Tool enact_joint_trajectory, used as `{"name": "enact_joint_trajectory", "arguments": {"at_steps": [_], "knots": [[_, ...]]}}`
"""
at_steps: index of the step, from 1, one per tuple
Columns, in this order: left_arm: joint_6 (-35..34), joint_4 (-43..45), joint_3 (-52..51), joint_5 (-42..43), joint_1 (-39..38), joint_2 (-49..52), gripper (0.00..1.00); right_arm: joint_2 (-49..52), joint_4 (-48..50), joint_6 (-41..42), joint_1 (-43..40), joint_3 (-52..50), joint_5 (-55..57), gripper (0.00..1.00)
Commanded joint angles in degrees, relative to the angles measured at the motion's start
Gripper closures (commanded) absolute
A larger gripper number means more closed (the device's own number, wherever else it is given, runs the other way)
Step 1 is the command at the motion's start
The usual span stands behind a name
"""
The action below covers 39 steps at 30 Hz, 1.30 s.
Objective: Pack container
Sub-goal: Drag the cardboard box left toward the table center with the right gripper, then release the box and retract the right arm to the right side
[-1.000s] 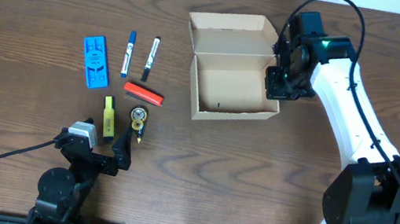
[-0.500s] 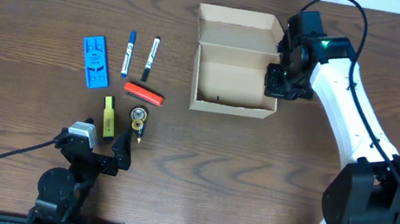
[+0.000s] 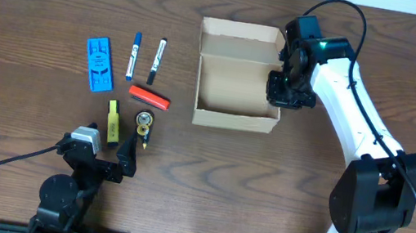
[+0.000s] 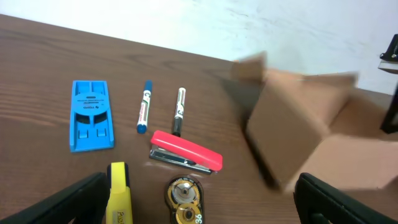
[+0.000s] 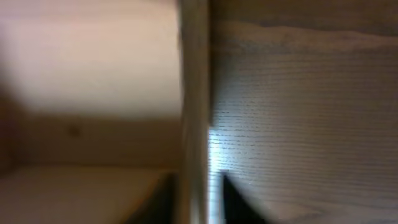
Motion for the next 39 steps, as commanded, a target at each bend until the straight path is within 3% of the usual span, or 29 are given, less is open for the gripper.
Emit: {"name": "enact_joint_trajectory", "arguments": {"at_steps": [1, 12, 22, 27, 33, 36, 37, 39], "knots": [[0.2, -0.17, -1.77, -0.61, 0.28, -0.33, 0.05, 0.52, -0.37, 0.31, 0.39, 0.55, 0.2, 0.39], [0.2, -0.15, -1.77, -0.61, 0.28, -0.33, 0.05, -4.02, -7.3, 0.39, 0.33, 6.56, -2.01, 0.35], [0.2, -0.17, -1.75, -0.61, 0.28, -0.33, 0.05, -18.34, -13.68, -3.78, 0.33, 7.87, -2.03, 0.34], [0.2, -0.17, -1.75, -0.61, 0.28, -0.33, 0.04, -26.86, -16.5, -7.52, 0.39, 5.16, -2.03, 0.34], [0.2, -0.17, -1.75, -0.61, 0.28, -0.33, 0.05, -40.48, -15.67, -9.22, 0.39, -5.31, -2.16, 0.33], [0.2, -0.17, -1.75, -0.61, 0.28, -0.33, 0.05, -46.75, -15.72, -9.31, 0.37, -9.11, -2.19, 0.23], [0.2, -0.15, -1.77, -0.61, 0.28, -0.33, 0.05, -48.65, -15.78, -9.22, 0.37, -9.88, -2.19, 0.01], [0.2, -0.17, -1.75, -0.61, 0.28, -0.33, 0.05, -51.41, -15.91, -9.09, 0.37, -10.47, -2.19, 0.01]]}}
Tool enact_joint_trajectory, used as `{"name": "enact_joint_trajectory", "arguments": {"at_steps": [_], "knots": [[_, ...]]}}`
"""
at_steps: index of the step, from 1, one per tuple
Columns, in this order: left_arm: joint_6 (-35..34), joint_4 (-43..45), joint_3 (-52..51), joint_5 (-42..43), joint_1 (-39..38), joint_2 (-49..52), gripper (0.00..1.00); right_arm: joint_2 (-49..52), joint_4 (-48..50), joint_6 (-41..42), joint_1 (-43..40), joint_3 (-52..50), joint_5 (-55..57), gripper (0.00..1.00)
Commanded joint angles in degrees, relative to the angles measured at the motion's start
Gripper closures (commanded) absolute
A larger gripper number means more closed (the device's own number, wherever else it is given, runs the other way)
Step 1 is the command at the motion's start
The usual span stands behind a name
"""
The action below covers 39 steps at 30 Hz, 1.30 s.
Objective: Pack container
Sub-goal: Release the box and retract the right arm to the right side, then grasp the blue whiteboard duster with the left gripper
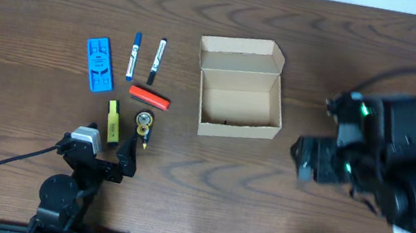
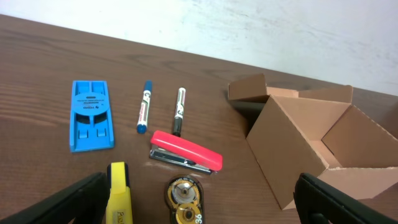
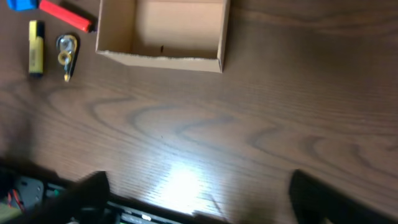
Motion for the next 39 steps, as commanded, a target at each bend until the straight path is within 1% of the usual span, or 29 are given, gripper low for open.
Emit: {"name": "enact_joint_trajectory", "arguments": {"at_steps": [1, 8, 16, 19, 22, 24, 27, 29, 31, 33, 35, 39], "knots": [[0.2, -0.2, -1.75, -0.61, 0.28, -0.33, 0.05, -4.48, -0.37, -0.79, 0.37, -1.14, -0.22, 0.01], [0.2, -0.09, -1.75, -0.59, 0.28, -0.33, 0.05, -9.88, -1.57, -0.81, 0.37, -1.14, -0.2, 0.01], [-0.13, -0.11, -1.77, 0.35, 0.28, -0.33, 0.04, -10.32, -1.57, -0.81, 0.37, -1.14, -0.2, 0.01], [-3.5, -0.09, -1.64, 4.44, 0.28, -0.33, 0.05, -10.32, -1.57, -0.81, 0.37, -1.14, -0.2, 0.01], [-8.52, -0.37, -1.22, 8.57, 0.28, -0.33, 0.05, -10.32, -1.57, -0.81, 0.37, -1.14, -0.2, 0.01], [-9.01, -1.66, 0.28, 10.49, 0.28, -0.31, 0.05, -10.32, -1.57, -0.81, 0.37, -1.14, -0.2, 0.01], [-7.56, -5.25, 5.62, 8.92, 0.28, 0.04, 0.04, -10.32, -1.57, -0.81, 0.37, -1.14, -0.2, 0.01], [-4.07, -7.52, 11.02, 5.4, 0.28, 1.73, 0.04, -10.32, -1.57, -0.81, 0.37, -1.14, -0.2, 0.01], [-0.55, -10.88, 17.29, 0.09, 0.28, 5.31, 0.05, -10.32, -1.57, -0.81, 0.37, -1.14, -0.2, 0.01], [3.72, -15.54, 24.33, -3.96, 0.28, 11.41, 0.05, -10.32, -1.57, -0.81, 0.37, -1.14, -0.2, 0.01], [6.27, -20.24, 30.47, -6.34, 0.31, 18.05, 0.05, -10.32, -1.57, -0.81, 0.37, -1.14, -0.2, 0.01], [6.93, -30.56, 44.06, -13.35, 0.35, 34.05, 0.05, -10.32, -1.57, -0.81, 0.37, -1.14, -0.2, 0.01]]}}
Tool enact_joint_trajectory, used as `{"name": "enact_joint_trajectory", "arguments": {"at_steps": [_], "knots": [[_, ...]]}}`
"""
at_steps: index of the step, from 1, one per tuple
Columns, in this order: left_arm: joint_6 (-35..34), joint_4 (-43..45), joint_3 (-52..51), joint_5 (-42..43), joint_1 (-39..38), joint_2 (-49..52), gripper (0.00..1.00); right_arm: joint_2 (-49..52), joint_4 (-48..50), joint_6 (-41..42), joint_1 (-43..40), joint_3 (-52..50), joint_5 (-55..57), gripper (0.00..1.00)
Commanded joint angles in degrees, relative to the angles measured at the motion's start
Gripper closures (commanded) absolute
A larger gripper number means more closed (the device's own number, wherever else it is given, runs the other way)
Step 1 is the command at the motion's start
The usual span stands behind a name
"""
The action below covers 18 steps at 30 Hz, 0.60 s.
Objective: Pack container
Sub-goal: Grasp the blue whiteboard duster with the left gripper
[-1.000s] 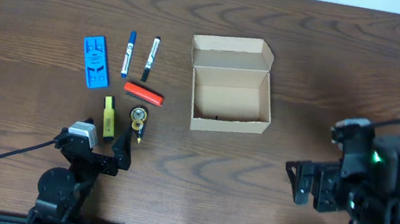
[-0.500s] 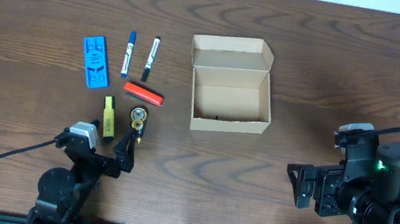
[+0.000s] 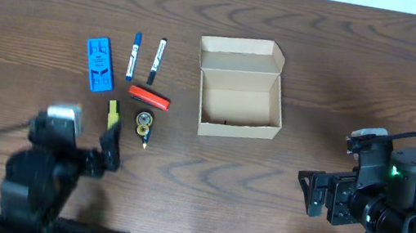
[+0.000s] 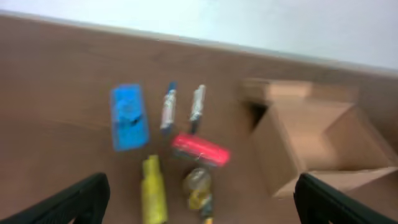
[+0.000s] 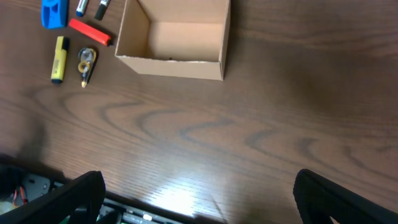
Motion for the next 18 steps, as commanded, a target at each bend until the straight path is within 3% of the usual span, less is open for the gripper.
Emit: {"name": "enact_joint_trajectory", "arguments": {"at_steps": [1, 5, 8, 10, 18], "knots": [[3.69, -5.51, 9.77, -9.53, 0.44, 12.44, 0.05, -0.02, -0.02, -0.79, 0.37, -0.17, -0.22, 0.01], [10.49, -9.73, 20.79, -11.06, 1.05, 26.56, 0.05, -0.02, -0.02, -0.79, 0.37, -0.17, -0.22, 0.01], [11.89, -9.84, 25.53, -10.67, 2.14, 34.95, 0.05, -0.02, -0.02, -0.79, 0.37, -0.17, -0.22, 0.01], [11.89, -9.2, 27.36, -6.47, 2.62, 39.56, 0.05, -0.02, -0.02, -0.79, 0.37, -0.17, -0.22, 0.01], [14.01, -2.86, 27.82, -5.64, 4.59, 50.77, 0.05, -0.02, -0.02, -0.79, 0.37, -0.17, -0.22, 0.01]]}}
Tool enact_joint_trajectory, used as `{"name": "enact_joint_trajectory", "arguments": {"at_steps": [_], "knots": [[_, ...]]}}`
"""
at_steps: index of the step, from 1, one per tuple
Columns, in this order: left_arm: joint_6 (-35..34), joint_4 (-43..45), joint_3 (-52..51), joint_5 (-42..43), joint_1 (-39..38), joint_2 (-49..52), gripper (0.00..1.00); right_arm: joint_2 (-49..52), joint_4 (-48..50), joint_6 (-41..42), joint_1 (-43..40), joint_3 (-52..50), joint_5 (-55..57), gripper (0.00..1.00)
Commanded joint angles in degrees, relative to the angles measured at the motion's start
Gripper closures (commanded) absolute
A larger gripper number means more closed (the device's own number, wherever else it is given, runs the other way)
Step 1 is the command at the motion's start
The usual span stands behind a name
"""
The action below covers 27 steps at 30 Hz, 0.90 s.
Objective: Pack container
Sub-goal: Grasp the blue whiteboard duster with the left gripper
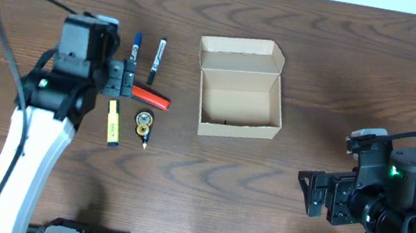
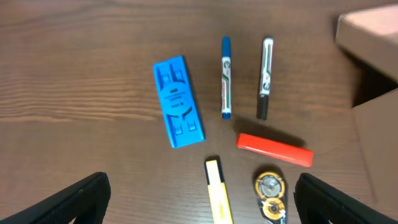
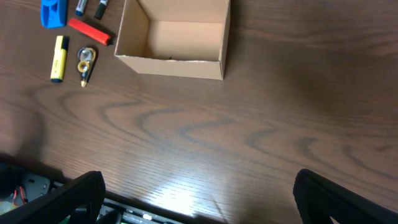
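An open cardboard box point(image 1: 240, 96) stands mid-table, its flap folded back. Left of it lie a blue case point(image 2: 178, 101), a blue marker point(image 2: 226, 78), a black marker point(image 2: 265, 78), a red stapler point(image 2: 274, 150), a yellow highlighter point(image 2: 217, 198) and a round tape dispenser point(image 2: 270, 193). My left gripper point(image 1: 114, 78) hangs open above these items and covers the blue case in the overhead view. My right gripper point(image 1: 314, 193) is open near the front right, well away from the box point(image 3: 174, 37).
The wooden table point(image 1: 325, 51) runs to a pale wall at the back. A black cable loops from the left arm over the far left. The rail of the arms' base lines the front edge.
My left arm was low at the front left edge and is now raised over the row of items, looking straight down on them. The right arm and the box have not moved.
My right gripper was at the box's right wall, with the left arm parked at the front left. Then the right arm was back at the front right and the box sat slightly nearer the front. The left arm then left its parked spot and is now over the items.
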Motion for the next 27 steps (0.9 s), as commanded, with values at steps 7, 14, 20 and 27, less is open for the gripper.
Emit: {"name": "enact_joint_trajectory", "arguments": {"at_steps": [7, 14, 20, 27], "knots": [[1.97, 5.25, 1.22, 17.94, 16.52, 7.02, 0.05, -0.04, -0.07, -0.79, 0.37, -0.04, -0.24, 0.01], [1.81, 11.76, 1.22, 16.68, 18.23, 14.45, 0.05, -0.04, -0.07, -0.79, 0.37, -0.04, -0.24, 0.01], [0.72, 19.3, 1.31, 14.86, 17.11, 22.51, 0.05, -0.04, -0.07, -0.79, 0.37, -0.04, -0.24, 0.01], [0.7, 22.36, 2.14, 14.38, 15.69, 30.25, 0.05, -0.04, -0.07, -0.79, 0.37, -0.04, -0.24, 0.01]]}}
